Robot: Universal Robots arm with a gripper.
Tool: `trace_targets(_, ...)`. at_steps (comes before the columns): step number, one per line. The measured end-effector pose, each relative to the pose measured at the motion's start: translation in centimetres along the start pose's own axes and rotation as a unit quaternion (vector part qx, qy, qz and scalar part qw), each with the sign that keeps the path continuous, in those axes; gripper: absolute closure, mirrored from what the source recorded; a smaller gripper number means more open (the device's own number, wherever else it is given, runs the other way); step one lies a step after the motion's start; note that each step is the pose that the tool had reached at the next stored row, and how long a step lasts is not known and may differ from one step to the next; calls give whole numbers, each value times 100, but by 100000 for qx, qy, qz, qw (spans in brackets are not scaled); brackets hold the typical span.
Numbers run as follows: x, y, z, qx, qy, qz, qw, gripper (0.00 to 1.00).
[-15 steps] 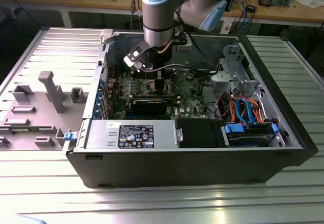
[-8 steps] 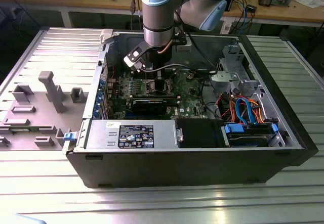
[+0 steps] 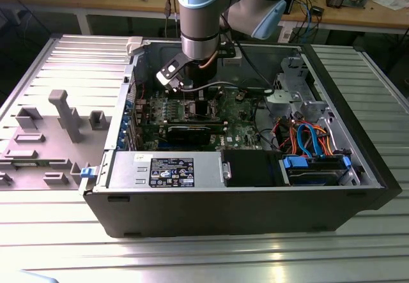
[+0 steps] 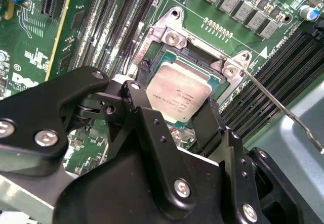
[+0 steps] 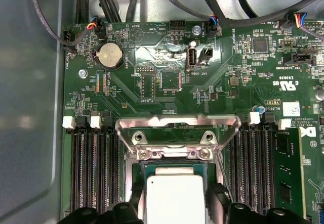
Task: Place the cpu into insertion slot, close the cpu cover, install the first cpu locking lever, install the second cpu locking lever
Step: 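Place the cpu into insertion slot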
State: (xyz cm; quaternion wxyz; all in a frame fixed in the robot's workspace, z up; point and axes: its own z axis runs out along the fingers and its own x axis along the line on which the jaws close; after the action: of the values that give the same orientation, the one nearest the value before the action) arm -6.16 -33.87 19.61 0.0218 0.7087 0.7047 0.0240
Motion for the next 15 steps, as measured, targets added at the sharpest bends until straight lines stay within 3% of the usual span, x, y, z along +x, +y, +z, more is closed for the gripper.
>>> trace_targets(11,-1,0,-9,17,-20,1,100000,38)
trace_targets(15,-1,5,-85,60,-11,0,100000,38)
